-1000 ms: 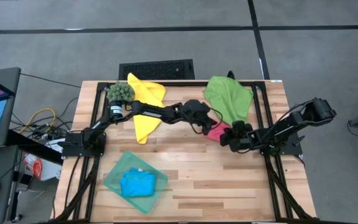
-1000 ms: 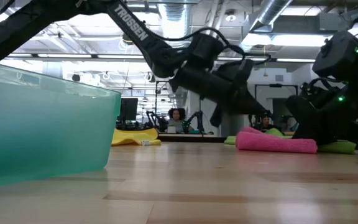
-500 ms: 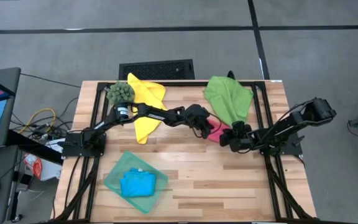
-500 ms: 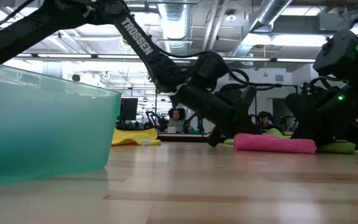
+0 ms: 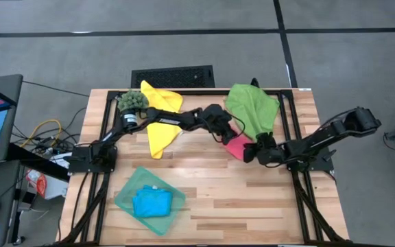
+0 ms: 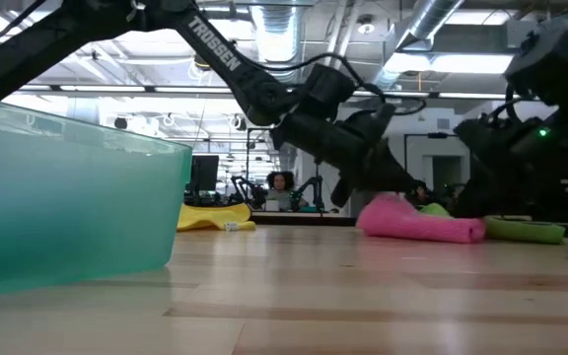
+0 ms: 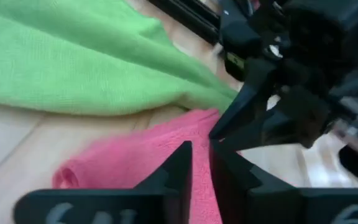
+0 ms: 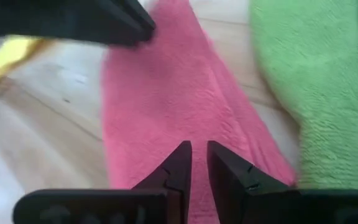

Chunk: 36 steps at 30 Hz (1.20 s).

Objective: Fold microfiber towels
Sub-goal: Fold the pink microfiber towel, then put the folded pink microfiber towel into the bin

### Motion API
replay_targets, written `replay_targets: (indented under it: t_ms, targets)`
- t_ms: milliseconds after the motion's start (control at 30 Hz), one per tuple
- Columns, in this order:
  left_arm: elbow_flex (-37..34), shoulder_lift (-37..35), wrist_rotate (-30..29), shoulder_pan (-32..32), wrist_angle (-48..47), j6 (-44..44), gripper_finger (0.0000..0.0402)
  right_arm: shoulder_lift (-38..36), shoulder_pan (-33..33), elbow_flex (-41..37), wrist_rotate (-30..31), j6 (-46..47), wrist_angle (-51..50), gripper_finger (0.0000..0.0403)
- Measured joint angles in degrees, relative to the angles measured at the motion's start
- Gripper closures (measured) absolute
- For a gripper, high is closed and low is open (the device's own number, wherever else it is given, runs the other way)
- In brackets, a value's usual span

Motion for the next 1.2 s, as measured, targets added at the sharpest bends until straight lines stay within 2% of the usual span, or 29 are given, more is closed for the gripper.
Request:
replay_targets:
  t_ms: [200, 367, 633, 833, 967, 1067, 1200]
  targets:
    - [3.7, 0.1, 6.9, 2.0, -4.0, -0.1, 0.0303, -6.0, 0.0, 0.1, 0.5, -1.3, 0.0, 0.0326]
    - [7.6, 0.1, 9.0, 3.7, -10.8, 3.0, 0.0271, -10.2, 0.0, 0.1, 0.5, -3.8, -0.1, 0.0326]
    - [18.0, -0.5, 14.0, 6.0, -30.9, 12.1, 0.0225, -15.5, 0.5, 0.1, -0.4, -4.0, -2.2, 0.0326]
    - [26.6, -0.5, 12.4, 6.1, -46.2, 18.8, 0.0208, -19.1, 2.4, 0.2, -0.4, -4.1, -2.6, 0.0326]
    - [31.2, -0.6, 7.8, 6.0, -54.7, 20.0, 0.0207, -22.6, 3.2, 1.7, -1.7, -7.4, -3.3, 0.0326]
    - [33.0, -0.6, 5.6, 6.1, -57.8, 19.9, 0.0206, -25.6, 3.3, 5.0, -2.5, -12.5, -6.7, 0.0323]
    - [32.6, -0.7, 1.1, 6.1, -57.8, 18.1, 0.0206, -29.4, 3.3, 12.0, -2.1, -19.0, -16.1, 0.0308]
